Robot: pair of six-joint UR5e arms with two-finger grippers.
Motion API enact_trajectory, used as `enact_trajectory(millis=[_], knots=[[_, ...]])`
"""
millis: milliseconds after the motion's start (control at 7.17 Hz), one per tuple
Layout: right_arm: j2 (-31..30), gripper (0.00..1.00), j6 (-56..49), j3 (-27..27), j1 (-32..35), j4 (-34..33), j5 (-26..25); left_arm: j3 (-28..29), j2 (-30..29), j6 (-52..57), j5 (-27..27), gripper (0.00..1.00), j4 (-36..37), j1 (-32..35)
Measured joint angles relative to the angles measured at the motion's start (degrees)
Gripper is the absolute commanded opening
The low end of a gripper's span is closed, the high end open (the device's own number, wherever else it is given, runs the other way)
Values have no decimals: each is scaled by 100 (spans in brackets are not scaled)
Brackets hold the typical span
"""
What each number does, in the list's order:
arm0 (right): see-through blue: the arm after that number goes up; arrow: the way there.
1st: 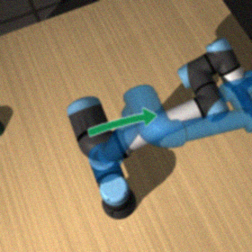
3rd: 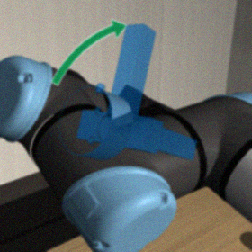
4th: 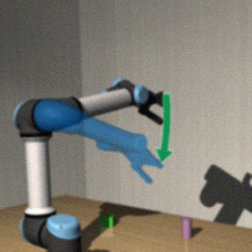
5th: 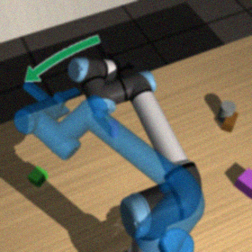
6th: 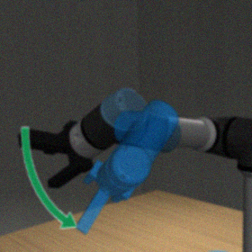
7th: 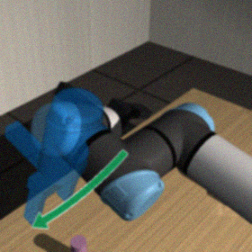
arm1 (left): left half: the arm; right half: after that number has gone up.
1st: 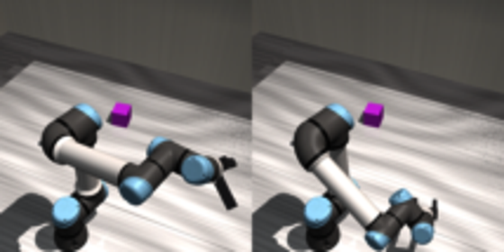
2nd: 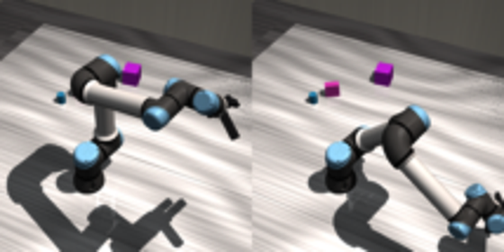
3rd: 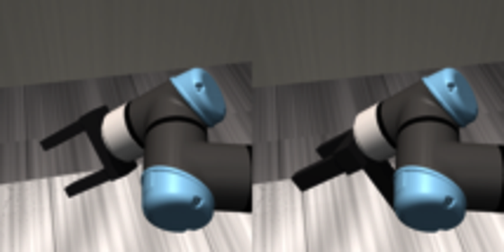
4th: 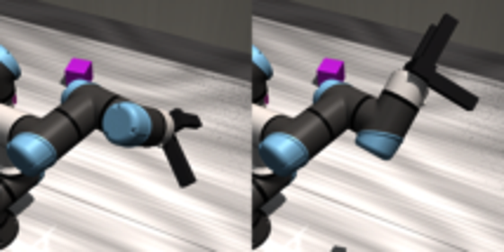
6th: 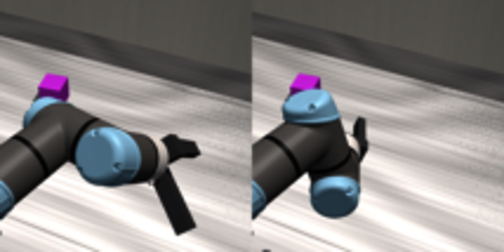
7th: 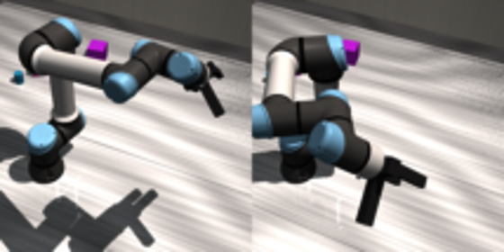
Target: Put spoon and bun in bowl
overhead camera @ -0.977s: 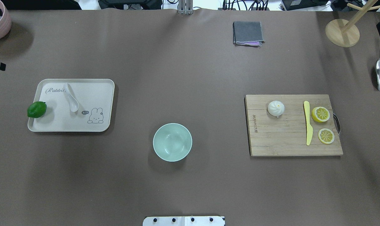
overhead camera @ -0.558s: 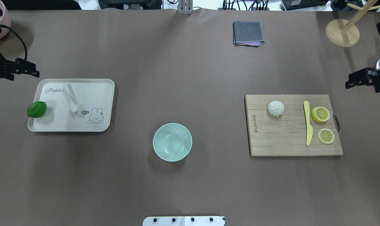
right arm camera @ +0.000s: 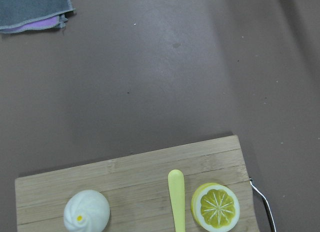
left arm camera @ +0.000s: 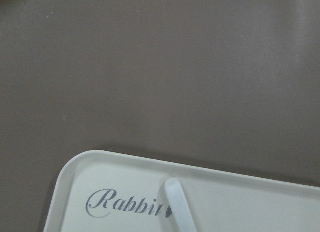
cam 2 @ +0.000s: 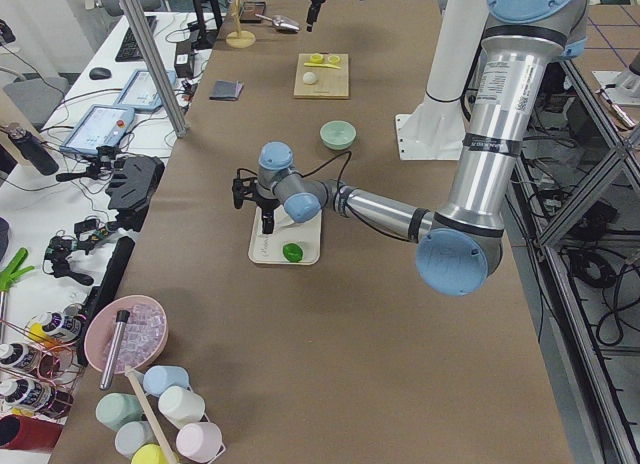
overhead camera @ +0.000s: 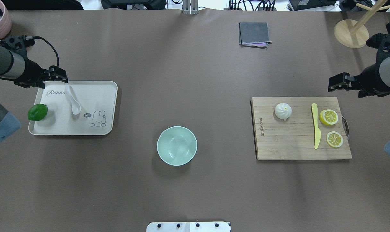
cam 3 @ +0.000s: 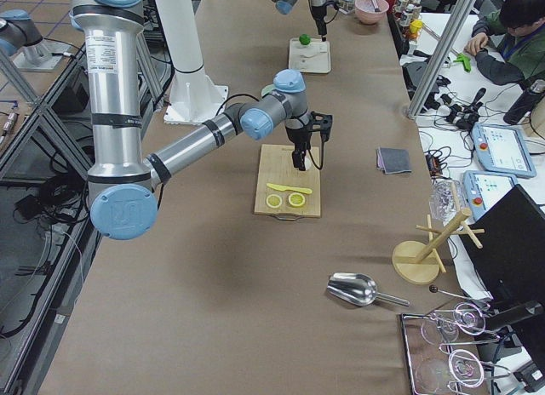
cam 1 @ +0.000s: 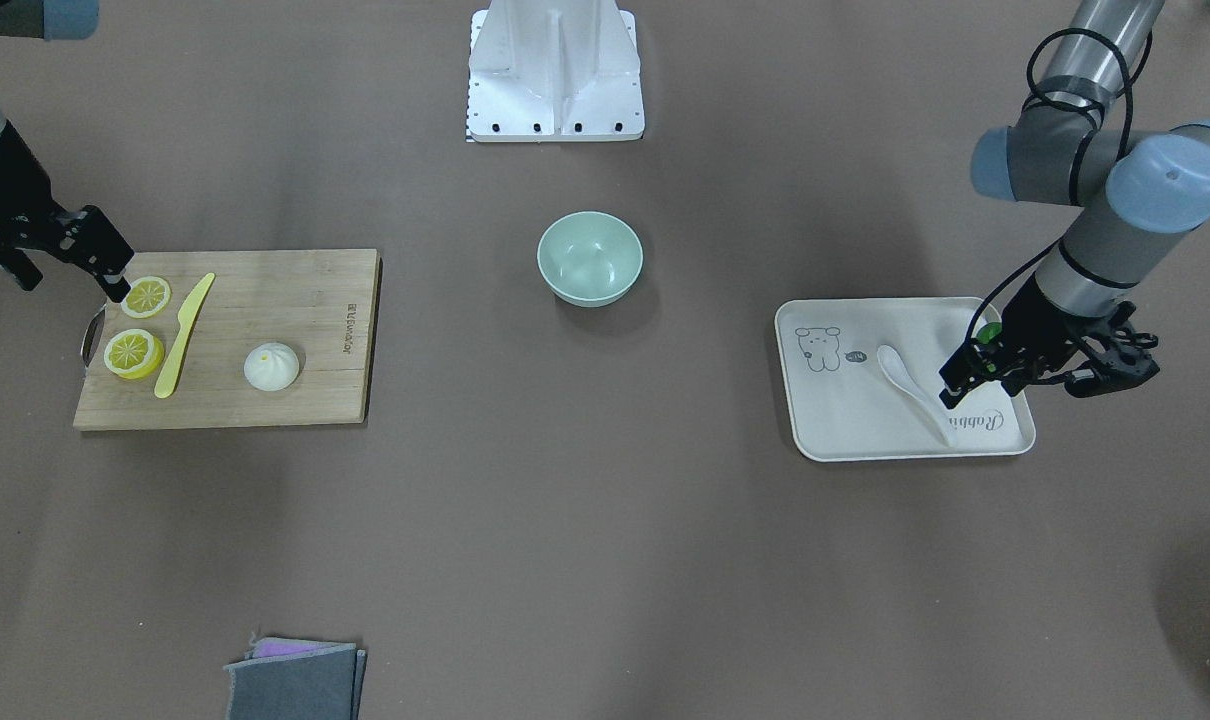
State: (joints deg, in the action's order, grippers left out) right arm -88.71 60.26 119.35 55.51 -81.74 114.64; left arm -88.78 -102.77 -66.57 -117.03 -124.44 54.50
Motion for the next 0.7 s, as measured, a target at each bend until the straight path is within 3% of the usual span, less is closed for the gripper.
enact_trajectory(millis=[419, 698], knots=[[11, 98, 20, 6, -54, 0, -92, 306, -86, -647, 344, 78, -452, -361], [11, 98, 21, 12, -77, 0, -139, 604, -52, -876, 503, 57, -969, -469]])
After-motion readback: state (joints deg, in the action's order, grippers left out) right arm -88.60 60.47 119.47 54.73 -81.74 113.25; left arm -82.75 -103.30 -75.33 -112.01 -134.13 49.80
